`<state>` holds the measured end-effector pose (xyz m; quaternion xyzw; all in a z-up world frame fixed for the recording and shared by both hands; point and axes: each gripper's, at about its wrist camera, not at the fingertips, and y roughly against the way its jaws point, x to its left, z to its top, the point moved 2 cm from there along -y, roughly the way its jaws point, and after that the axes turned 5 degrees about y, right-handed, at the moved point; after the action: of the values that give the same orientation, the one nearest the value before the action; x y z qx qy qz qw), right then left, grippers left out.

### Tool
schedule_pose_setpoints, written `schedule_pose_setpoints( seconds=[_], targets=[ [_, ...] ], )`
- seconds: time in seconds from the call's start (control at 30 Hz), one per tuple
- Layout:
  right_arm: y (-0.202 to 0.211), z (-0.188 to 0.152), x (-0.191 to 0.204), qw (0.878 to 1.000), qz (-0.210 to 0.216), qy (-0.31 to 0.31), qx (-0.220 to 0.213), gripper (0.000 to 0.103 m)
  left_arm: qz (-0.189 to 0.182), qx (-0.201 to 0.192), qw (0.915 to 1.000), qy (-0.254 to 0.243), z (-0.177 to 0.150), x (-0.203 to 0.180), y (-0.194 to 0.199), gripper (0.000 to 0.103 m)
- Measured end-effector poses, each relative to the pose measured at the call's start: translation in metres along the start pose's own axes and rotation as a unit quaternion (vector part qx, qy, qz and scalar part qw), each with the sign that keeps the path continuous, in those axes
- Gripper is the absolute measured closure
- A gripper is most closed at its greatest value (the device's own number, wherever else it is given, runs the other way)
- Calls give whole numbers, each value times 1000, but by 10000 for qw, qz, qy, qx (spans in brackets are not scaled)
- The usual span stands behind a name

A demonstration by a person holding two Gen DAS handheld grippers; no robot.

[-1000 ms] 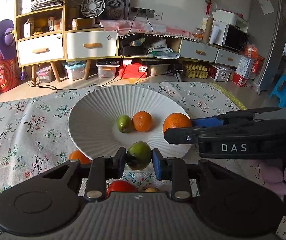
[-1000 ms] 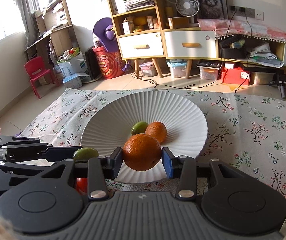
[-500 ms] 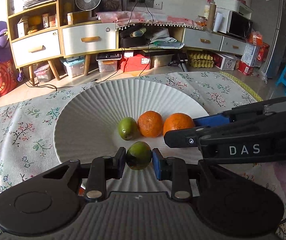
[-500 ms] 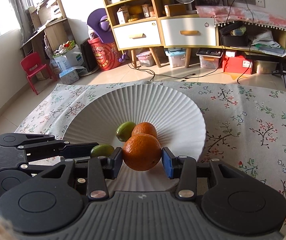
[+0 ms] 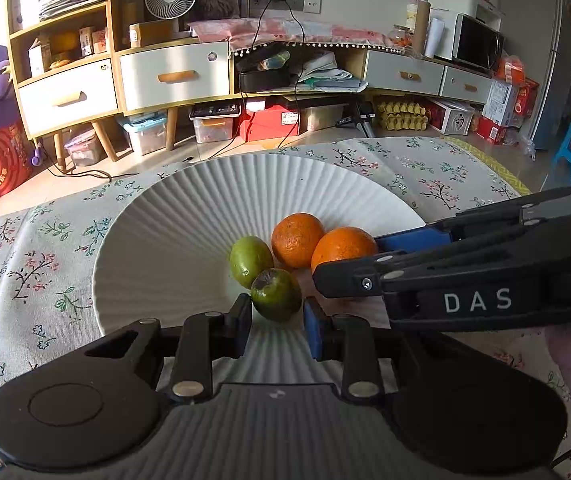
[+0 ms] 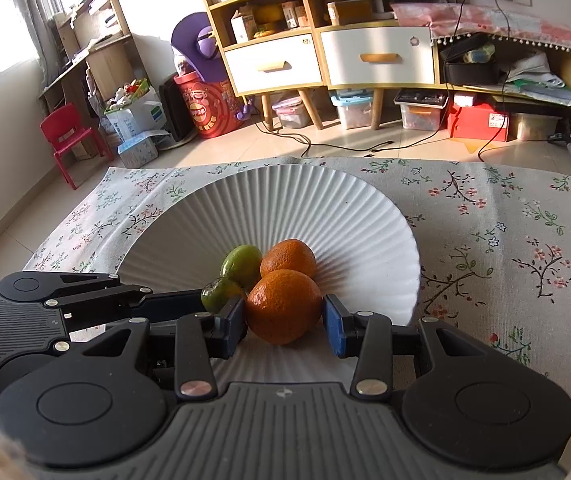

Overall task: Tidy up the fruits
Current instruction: 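Carry the lime and mandarin into the white bowl and open both tools, then withdraw both open tools from the bowl toward the remaining fruit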

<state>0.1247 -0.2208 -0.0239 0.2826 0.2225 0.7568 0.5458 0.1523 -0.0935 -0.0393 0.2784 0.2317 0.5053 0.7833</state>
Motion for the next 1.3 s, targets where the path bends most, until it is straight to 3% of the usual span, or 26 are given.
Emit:
schedule_pose_setpoints(
  seconds=[0.27, 0.43, 0.93, 1.3],
  targets=[
    [7, 4, 1, 9999, 28, -88, -123, 61, 33, -14, 10000, -42, 0, -1, 5, 72],
    [15, 3, 1, 9997, -45, -153, -165, 55, 39, -67, 9999, -74, -2, -1, 16, 56],
    [45, -3, 13, 9992, -237, -166, -273, 29, 34, -98, 9999, -14, -18, 5, 62, 22],
    [56, -20, 30, 9993, -322, -55, -154, 18, -25, -6, 10000, 90, -37, 12, 84, 7]
  ],
)
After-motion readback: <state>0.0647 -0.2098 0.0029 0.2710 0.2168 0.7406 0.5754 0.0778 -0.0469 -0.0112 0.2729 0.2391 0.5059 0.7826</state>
